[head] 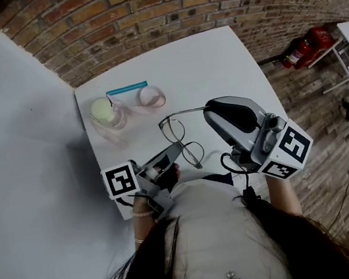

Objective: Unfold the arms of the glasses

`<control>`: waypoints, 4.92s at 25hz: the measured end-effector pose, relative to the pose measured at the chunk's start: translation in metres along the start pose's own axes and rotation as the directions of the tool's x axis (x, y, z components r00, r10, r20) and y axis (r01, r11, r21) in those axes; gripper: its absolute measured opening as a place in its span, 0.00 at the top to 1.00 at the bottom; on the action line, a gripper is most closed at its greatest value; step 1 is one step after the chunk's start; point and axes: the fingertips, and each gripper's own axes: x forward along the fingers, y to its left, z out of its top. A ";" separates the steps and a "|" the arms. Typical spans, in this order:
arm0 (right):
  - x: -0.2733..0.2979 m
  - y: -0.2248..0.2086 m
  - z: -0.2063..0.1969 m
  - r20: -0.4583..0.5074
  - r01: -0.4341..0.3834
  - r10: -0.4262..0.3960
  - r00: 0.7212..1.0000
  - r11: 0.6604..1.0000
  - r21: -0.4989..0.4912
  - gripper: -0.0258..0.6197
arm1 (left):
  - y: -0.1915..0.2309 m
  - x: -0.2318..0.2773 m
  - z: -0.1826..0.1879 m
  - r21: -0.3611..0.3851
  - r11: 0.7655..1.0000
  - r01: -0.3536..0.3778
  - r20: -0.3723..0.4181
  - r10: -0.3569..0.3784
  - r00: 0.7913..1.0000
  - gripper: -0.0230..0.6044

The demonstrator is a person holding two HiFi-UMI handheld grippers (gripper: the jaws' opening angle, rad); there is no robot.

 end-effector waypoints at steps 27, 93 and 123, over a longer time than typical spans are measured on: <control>0.008 0.008 -0.023 -0.076 -0.013 0.014 0.997 1.000 0.009 0.89 | -0.011 -0.004 0.010 0.072 0.997 -0.034 0.073 0.029 0.997 0.93; 0.045 0.039 -0.084 -0.316 -0.101 0.120 0.941 0.992 0.076 0.91 | -0.022 -0.010 0.028 0.469 0.870 -0.153 0.152 0.092 0.984 0.93; 0.038 0.033 -0.052 -0.224 -0.076 0.079 0.971 0.997 0.020 0.92 | -0.019 -0.025 0.044 0.316 0.940 -0.125 0.257 0.042 0.966 0.93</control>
